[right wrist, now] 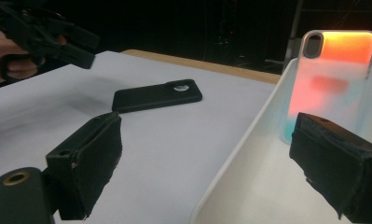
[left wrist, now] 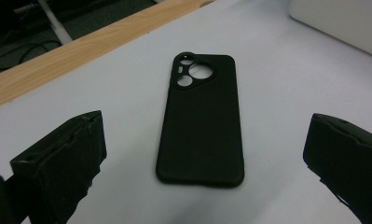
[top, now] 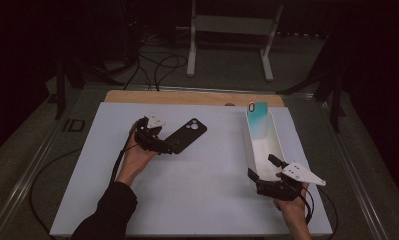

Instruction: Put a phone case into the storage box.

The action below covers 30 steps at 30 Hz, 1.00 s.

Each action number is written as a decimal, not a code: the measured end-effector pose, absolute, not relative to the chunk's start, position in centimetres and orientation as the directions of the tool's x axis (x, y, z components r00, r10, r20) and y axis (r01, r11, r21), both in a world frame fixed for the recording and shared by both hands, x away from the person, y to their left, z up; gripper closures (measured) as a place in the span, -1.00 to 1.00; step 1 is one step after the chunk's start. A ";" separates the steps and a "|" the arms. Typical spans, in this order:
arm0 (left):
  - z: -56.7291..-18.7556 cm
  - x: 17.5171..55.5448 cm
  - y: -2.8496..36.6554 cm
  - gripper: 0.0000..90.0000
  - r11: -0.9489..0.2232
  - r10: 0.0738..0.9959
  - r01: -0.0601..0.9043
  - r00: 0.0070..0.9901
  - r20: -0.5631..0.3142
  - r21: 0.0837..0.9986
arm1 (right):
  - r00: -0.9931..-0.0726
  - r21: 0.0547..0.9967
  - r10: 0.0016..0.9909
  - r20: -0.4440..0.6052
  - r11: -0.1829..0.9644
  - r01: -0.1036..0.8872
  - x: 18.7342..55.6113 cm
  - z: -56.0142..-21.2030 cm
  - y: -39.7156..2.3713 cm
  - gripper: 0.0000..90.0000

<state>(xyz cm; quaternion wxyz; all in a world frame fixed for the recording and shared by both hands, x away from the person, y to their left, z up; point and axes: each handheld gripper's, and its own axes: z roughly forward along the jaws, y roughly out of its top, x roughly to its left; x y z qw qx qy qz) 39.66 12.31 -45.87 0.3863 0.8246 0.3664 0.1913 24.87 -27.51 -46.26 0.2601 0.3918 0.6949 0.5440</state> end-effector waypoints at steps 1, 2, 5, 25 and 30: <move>-45.9 39.7 12.3 -1.00 -0.433 0.752 0.456 0.658 0.032 0.777 | -0.558 0.960 0.827 0.065 0.101 0.262 24.9 -46.3 -27.5 -0.79; -46.0 40.1 12.0 -1.00 -0.436 0.749 0.460 0.662 0.029 0.773 | -0.558 0.960 0.827 0.065 0.100 0.260 24.9 -46.2 -27.5 -0.79; -46.5 41.1 11.6 -1.00 -0.447 0.749 0.477 0.662 0.025 0.757 | -0.558 0.961 0.827 0.066 0.098 0.258 24.9 -46.2 -27.6 -0.79; -51.2 45.9 7.9 -1.00 -0.549 0.720 0.606 0.692 -0.042 0.575 | -0.565 0.963 0.822 0.075 0.088 0.256 25.1 -46.1 -27.5 -0.79; -51.7 46.3 7.9 -1.00 -0.549 0.732 0.636 0.679 -0.056 0.542 | -0.567 0.963 0.821 0.075 0.088 0.255 25.1 -46.1 -27.5 -0.79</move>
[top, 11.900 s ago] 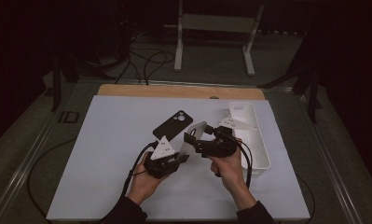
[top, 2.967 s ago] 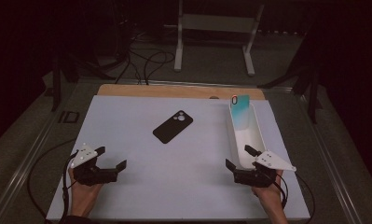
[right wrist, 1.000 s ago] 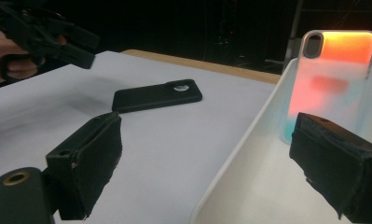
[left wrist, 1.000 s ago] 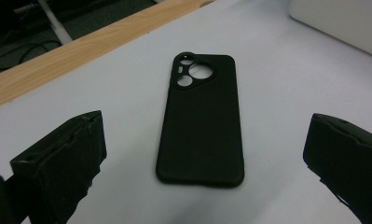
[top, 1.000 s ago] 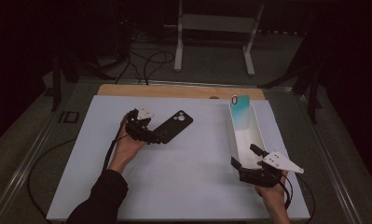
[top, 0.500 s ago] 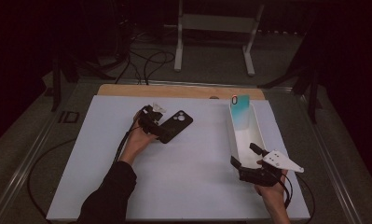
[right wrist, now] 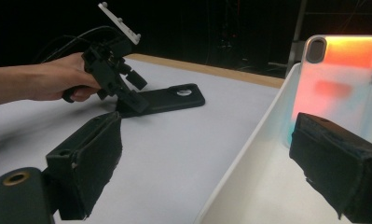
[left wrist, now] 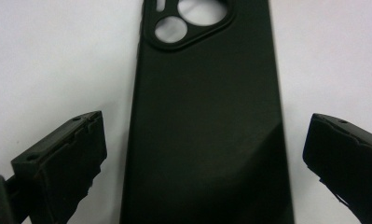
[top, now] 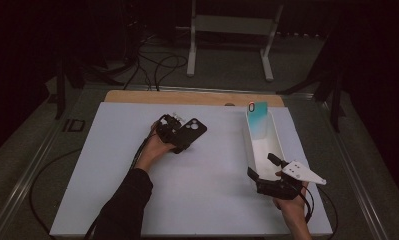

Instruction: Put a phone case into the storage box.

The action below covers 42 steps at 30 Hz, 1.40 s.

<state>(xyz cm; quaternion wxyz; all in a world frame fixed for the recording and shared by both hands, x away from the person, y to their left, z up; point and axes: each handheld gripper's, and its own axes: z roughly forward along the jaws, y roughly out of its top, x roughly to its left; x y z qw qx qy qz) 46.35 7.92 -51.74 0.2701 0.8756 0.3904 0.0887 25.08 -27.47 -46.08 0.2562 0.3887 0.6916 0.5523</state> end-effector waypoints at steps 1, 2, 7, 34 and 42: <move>-51.7 46.3 7.9 -1.00 -0.549 0.732 0.636 0.679 -0.056 0.542 | -0.567 0.963 0.821 0.075 0.088 0.255 25.1 -46.1 -27.5 -0.79; -52.0 46.5 7.8 -1.00 -0.553 0.733 0.644 0.678 -0.060 0.529 | -0.568 0.963 0.820 0.076 0.088 0.256 25.1 -46.1 -27.5 -0.79; -51.9 46.7 7.6 -1.00 -0.580 0.724 0.643 0.688 -0.046 0.501 | -0.568 0.963 0.819 0.079 0.085 0.257 25.1 -46.1 -27.5 -0.79; -50.9 46.0 6.6 -0.64 -0.624 0.730 0.669 0.683 -0.003 0.403 | -0.569 0.960 0.819 0.072 0.098 0.263 25.1 -46.2 -27.3 -0.79; -50.2 45.4 6.8 -0.62 -0.611 0.732 0.659 0.681 -0.003 0.439 | -0.565 0.960 0.821 0.080 0.089 0.266 25.1 -46.1 -27.4 -0.79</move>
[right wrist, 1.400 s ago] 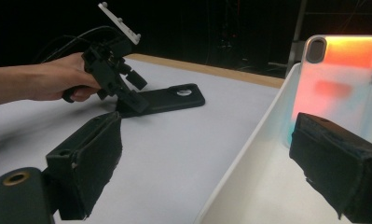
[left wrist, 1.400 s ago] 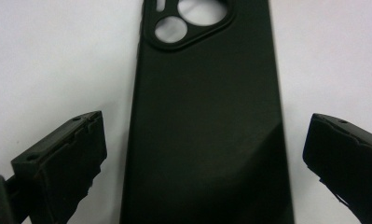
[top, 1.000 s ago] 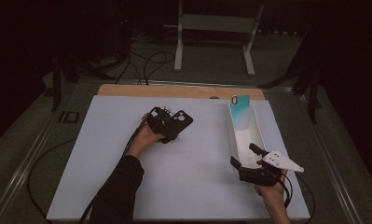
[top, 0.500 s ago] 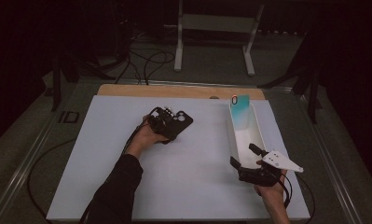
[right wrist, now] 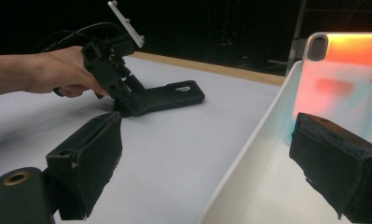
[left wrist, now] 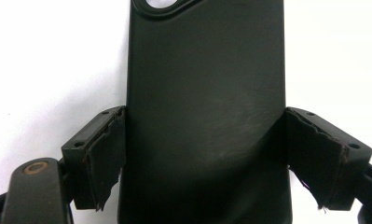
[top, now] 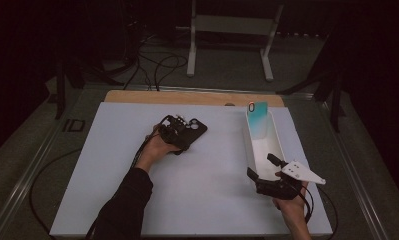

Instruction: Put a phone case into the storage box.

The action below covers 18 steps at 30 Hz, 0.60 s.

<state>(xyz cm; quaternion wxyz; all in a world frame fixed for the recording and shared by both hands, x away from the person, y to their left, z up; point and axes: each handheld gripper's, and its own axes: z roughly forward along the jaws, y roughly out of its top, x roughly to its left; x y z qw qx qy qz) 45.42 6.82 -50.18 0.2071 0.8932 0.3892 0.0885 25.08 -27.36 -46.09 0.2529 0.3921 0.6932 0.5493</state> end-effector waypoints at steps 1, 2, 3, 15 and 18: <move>-49.7 45.2 6.9 -0.62 -0.603 0.732 0.650 0.681 -0.002 0.462 | -0.565 0.959 0.821 0.079 0.093 0.268 25.1 -46.1 -27.3 -0.79; -49.7 45.2 6.9 -0.62 -0.603 0.732 0.650 0.681 -0.002 0.462 | -0.565 0.959 0.821 0.079 0.093 0.268 25.1 -46.1 -27.3 -0.79; -49.3 45.1 7.0 -0.62 -0.593 0.734 0.646 0.679 -0.009 0.481 | -0.565 0.959 0.821 0.079 0.093 0.269 25.1 -46.0 -27.3 -0.79; -46.7 42.8 7.6 -0.63 -0.574 0.720 0.578 0.693 0.022 0.580 | -0.569 0.946 0.817 0.091 0.108 0.306 25.7 -45.6 -27.0 -0.78; -45.2 41.5 8.3 -0.63 -0.574 0.715 0.539 0.696 0.058 0.617 | -0.569 0.946 0.817 0.091 0.108 0.306 25.7 -45.6 -27.0 -0.78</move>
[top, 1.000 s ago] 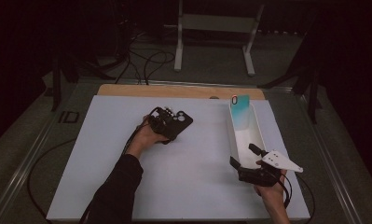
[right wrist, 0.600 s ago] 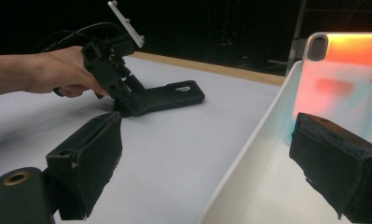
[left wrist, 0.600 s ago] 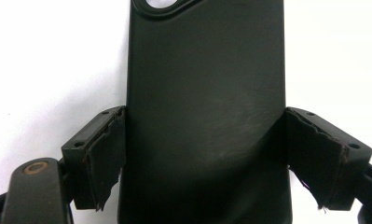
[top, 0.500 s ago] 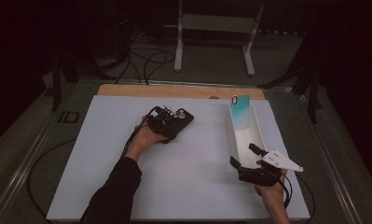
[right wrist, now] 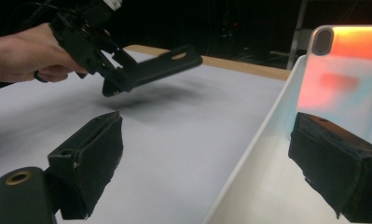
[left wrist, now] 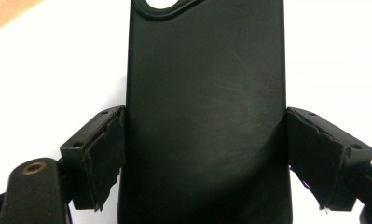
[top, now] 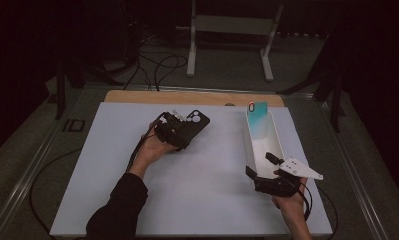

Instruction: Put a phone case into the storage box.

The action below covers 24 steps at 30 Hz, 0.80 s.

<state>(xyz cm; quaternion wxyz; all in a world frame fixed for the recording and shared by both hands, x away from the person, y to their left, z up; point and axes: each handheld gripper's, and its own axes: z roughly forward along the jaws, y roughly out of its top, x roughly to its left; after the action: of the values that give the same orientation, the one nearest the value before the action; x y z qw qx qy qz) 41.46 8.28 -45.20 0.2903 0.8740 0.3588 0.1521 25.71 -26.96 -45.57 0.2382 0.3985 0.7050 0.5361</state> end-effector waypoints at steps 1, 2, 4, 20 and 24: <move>-45.0 41.2 8.4 -0.63 -0.573 0.715 0.534 0.696 0.061 0.622 | -0.578 0.937 0.809 0.111 0.109 0.332 26.2 -45.3 -27.0 -0.78; -45.0 41.2 8.4 -0.63 -0.573 0.715 0.534 0.696 0.061 0.622 | -0.578 0.937 0.809 0.111 0.109 0.332 26.2 -45.3 -27.0 -0.78; -44.3 40.4 8.7 -0.63 -0.579 0.709 0.513 0.701 0.079 0.634 | -0.575 0.921 0.809 0.124 0.122 0.370 27.0 -45.1 -26.8 -0.78; -42.1 36.8 8.2 -0.64 -0.567 0.670 0.408 0.734 0.112 0.716 | -0.610 0.921 0.782 0.131 0.131 0.366 29.1 -42.7 -25.3 -0.78; -41.9 36.0 7.5 -0.64 -0.584 0.644 0.373 0.754 0.131 0.721 | -0.620 0.922 0.773 0.134 0.132 0.364 29.5 -42.1 -24.9 -0.78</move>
<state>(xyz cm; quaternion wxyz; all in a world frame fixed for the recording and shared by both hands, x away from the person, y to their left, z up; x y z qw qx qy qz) 36.01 7.49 -41.91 0.3499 0.8685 0.2929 0.1934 29.49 -24.90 -42.11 0.1929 0.3910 0.7271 0.5303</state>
